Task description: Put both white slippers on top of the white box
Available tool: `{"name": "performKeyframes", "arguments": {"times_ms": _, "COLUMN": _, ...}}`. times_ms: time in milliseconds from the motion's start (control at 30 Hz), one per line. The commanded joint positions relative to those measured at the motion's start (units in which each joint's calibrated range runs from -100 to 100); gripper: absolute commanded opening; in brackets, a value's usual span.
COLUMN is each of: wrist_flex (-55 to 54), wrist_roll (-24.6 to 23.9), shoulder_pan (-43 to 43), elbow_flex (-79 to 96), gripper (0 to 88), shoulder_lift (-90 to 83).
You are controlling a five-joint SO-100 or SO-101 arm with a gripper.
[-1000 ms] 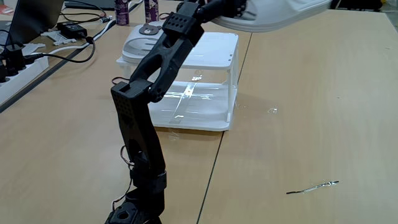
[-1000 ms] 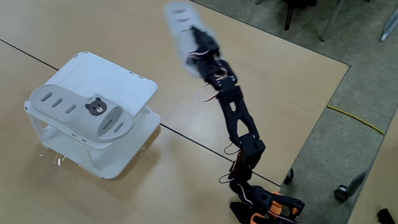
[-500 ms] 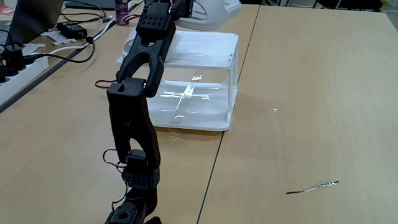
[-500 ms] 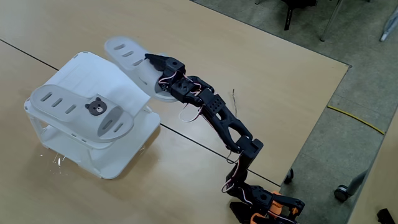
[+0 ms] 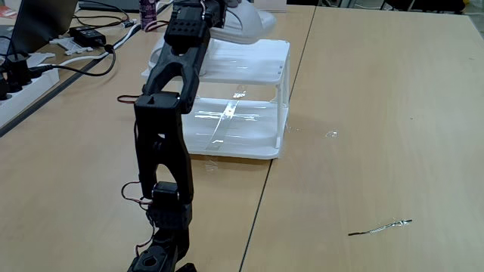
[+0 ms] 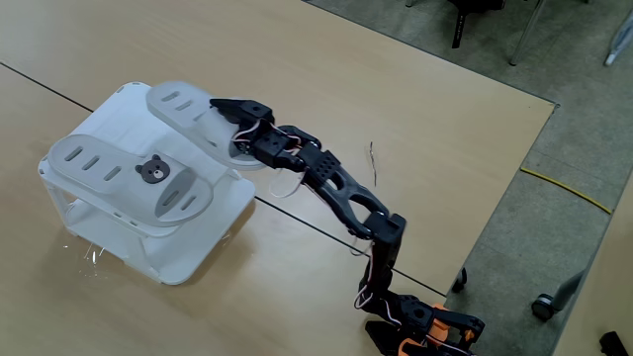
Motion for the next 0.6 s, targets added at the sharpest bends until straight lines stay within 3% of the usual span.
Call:
{"name": "performKeyframes", "arguments": {"times_ms": 0, "wrist_flex": -0.6, "wrist_roll": 0.4, "shoulder_pan": 0.0, "elbow_flex": -13.8, "gripper": 0.7, "shoulder_lift": 5.9}}
{"name": "performKeyframes", "arguments": {"times_ms": 300, "wrist_flex": -0.6, "wrist_roll": 0.4, "shoulder_pan": -0.1, "elbow_flex": -37.7, "gripper": 0.7, "shoulder_lift": 24.3}}
{"name": "performKeyframes", "arguments": {"times_ms": 567, "wrist_flex": -0.7, "wrist_roll": 0.4, "shoulder_pan": -0.1, "elbow_flex": -46.6, "gripper": 0.7, "shoulder_lift": 31.9}}
